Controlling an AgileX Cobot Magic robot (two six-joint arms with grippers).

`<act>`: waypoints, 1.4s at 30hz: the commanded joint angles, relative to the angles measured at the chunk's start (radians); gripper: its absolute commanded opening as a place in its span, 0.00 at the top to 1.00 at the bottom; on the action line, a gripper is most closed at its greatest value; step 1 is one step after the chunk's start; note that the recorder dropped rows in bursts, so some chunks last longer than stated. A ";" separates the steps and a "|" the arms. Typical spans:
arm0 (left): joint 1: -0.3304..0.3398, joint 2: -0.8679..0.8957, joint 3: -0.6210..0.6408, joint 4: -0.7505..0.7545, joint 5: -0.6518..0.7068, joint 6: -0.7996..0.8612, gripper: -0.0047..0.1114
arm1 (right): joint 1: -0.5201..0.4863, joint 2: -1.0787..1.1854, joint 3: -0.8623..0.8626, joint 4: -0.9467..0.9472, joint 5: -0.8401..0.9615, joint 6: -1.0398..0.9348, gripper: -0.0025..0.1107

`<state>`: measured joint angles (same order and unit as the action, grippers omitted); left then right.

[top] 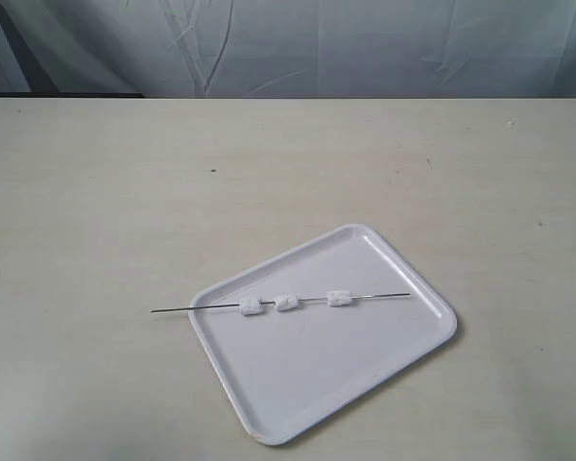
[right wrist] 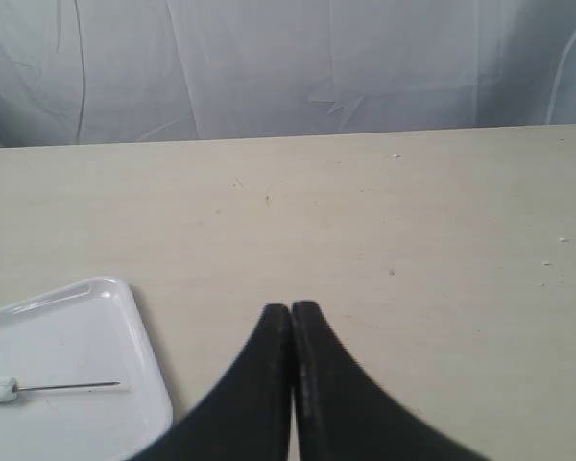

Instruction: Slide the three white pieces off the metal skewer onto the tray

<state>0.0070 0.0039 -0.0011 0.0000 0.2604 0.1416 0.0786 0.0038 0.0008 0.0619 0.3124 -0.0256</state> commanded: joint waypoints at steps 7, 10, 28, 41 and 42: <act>-0.009 -0.004 0.001 0.005 -0.007 -0.002 0.96 | 0.003 -0.004 -0.001 0.003 -0.008 -0.001 0.98; -0.009 -0.004 0.001 0.005 -0.007 -0.002 0.96 | 0.003 -0.004 -0.001 0.003 -0.008 -0.001 0.98; -0.009 -0.004 0.001 0.052 -0.215 -0.004 0.96 | 0.003 -0.004 -0.001 -0.008 -0.240 -0.001 0.98; -0.009 -0.004 0.001 0.065 -1.323 -0.004 0.96 | 0.003 -0.004 -0.001 0.022 -1.403 -0.001 0.98; -0.009 -0.004 0.001 0.074 -1.353 -0.009 0.96 | 0.003 -0.004 -0.001 0.022 -1.441 -0.001 0.98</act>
<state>0.0070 0.0000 0.0011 0.0581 -0.9393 0.1416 0.0786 -0.0002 0.0008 0.0795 -0.9751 -0.0256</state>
